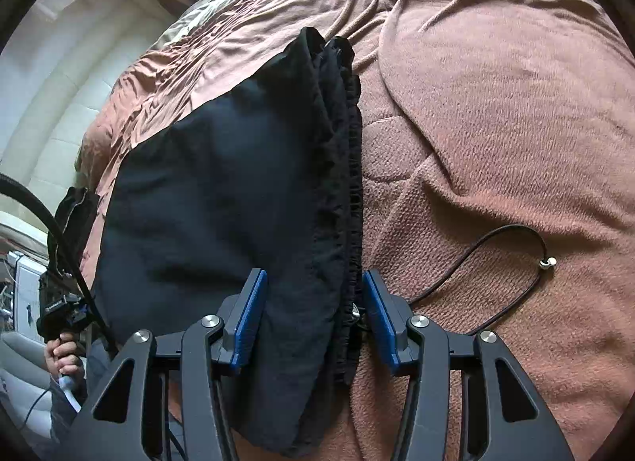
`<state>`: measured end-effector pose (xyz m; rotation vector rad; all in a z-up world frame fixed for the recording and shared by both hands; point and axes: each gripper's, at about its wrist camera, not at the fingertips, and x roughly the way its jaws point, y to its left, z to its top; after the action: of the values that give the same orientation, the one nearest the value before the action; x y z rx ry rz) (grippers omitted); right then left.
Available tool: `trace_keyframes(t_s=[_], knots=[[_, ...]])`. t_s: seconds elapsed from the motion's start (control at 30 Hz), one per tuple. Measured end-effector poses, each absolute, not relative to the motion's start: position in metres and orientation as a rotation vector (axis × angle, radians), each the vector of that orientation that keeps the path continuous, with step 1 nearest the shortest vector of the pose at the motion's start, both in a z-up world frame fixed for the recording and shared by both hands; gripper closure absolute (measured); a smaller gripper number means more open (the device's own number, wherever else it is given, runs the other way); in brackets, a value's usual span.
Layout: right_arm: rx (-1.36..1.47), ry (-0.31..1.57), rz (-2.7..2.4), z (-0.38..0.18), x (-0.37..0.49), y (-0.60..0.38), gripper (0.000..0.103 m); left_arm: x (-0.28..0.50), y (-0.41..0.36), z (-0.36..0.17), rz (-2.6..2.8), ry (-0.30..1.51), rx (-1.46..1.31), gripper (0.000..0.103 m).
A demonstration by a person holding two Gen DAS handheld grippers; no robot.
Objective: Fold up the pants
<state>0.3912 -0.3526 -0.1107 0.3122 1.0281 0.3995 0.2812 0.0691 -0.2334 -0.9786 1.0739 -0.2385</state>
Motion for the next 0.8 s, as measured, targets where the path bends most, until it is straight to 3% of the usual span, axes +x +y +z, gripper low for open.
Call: trace_keyframes(t_s=[0.23,0.33,0.43,0.8], knots=[[0.324,1.024,0.39,-0.113,0.384,-0.352,0.055,0.277,0.071,-0.242,-0.258,1.061,-1.064,0.077],[0.334,1.021,0.383,-0.115,0.383,-0.351,0.055,0.276,0.07,-0.244,-0.267,1.068,-1.073,0.091],[0.332,1.018,0.377,-0.114,0.382,-0.35,0.055,0.275,0.068,-0.239,-0.269,1.055,-1.047,0.096],[0.314,1.027,0.383,-0.106,0.377,-0.332,0.065,0.28,0.088,-0.199,-0.312,0.99,-1.011,0.097]])
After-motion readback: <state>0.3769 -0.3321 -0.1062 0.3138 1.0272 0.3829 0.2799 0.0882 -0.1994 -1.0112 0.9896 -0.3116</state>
